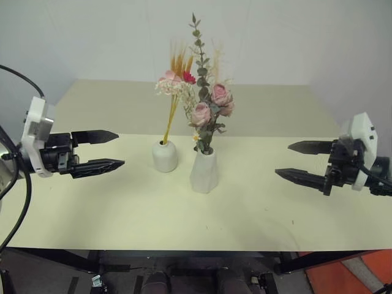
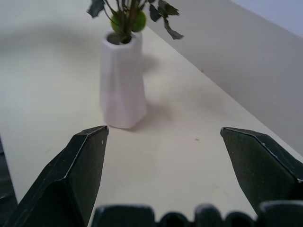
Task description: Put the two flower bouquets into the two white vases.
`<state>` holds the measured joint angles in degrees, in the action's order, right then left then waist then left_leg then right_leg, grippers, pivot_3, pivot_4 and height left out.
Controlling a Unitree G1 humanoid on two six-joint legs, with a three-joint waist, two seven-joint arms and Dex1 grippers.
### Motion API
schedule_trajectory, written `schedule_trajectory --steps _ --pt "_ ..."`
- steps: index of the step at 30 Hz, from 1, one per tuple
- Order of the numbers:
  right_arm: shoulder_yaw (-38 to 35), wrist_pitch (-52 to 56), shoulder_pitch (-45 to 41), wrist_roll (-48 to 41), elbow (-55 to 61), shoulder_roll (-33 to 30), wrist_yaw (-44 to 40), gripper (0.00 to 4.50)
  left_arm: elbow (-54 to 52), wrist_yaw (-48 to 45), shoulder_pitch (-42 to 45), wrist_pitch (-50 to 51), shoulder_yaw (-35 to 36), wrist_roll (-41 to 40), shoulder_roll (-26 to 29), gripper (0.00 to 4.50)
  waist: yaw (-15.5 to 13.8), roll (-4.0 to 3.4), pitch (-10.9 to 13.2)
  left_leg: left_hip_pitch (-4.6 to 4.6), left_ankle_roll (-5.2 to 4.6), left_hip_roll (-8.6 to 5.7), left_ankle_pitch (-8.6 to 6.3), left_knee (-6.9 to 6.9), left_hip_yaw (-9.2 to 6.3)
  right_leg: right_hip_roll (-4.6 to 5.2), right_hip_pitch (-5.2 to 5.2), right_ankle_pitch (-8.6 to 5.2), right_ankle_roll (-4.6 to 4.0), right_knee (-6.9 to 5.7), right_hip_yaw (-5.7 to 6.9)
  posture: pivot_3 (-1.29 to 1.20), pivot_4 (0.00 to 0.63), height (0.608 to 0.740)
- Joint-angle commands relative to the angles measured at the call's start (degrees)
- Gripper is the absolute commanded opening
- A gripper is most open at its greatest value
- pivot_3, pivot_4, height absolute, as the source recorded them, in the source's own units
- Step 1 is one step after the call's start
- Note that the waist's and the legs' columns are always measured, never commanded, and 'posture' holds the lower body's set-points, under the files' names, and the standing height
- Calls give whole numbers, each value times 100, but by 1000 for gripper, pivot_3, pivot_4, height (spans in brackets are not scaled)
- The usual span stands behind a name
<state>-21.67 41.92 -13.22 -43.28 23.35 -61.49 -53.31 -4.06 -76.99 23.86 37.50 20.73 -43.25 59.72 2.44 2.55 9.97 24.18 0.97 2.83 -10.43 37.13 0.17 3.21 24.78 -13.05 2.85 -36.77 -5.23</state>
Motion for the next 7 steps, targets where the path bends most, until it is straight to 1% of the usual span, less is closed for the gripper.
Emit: schedule_trajectory --steps 1,7 --pt "-232 -105 -15 162 159 14 210 4500 -90 -15 33 -64 23 -74 -9 4481 -1 0 0 1 0 0 0 0 0 0 0 0 0 0 0 0 150 740" --pt "-241 -96 42 149 188 -20 91 4500 -109 -55 37 -71 2 -82 -34 4481 3 0 0 0 0 0 0 0 0 0 0 0 1 0 0 0 150 740"
